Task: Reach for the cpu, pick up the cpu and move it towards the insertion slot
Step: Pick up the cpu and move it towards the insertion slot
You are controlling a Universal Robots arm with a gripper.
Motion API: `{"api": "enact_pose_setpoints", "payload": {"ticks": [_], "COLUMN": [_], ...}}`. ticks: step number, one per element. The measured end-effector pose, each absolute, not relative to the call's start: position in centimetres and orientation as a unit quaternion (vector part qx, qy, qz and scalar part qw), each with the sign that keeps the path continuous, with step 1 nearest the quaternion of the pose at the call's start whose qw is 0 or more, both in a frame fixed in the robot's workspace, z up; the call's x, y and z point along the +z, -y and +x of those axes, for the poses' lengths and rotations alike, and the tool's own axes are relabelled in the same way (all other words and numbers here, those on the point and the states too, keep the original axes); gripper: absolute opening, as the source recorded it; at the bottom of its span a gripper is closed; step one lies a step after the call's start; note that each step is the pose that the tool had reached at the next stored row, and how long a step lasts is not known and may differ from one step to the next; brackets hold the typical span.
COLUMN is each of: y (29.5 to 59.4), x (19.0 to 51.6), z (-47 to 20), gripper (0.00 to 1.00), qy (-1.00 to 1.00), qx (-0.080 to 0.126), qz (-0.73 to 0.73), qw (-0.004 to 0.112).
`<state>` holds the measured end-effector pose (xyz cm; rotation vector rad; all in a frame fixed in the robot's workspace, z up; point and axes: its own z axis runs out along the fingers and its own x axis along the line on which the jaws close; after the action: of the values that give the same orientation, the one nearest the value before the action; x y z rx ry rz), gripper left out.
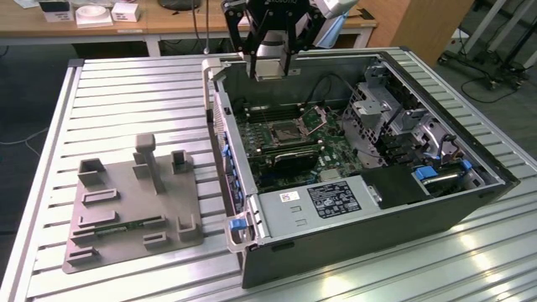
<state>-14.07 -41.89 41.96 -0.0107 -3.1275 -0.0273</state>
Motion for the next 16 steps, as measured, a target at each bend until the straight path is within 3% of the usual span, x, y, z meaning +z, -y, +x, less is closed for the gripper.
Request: {"api": "enact_pose_setpoints", "payload": {"ticks": [16], "y": [40.6], "x": [41.2], "z": [-11.6], "gripper": [0.55], "qy": [1.0], "qx": [-0.009], "qz": [-0.003], "qw": [0.007]}}
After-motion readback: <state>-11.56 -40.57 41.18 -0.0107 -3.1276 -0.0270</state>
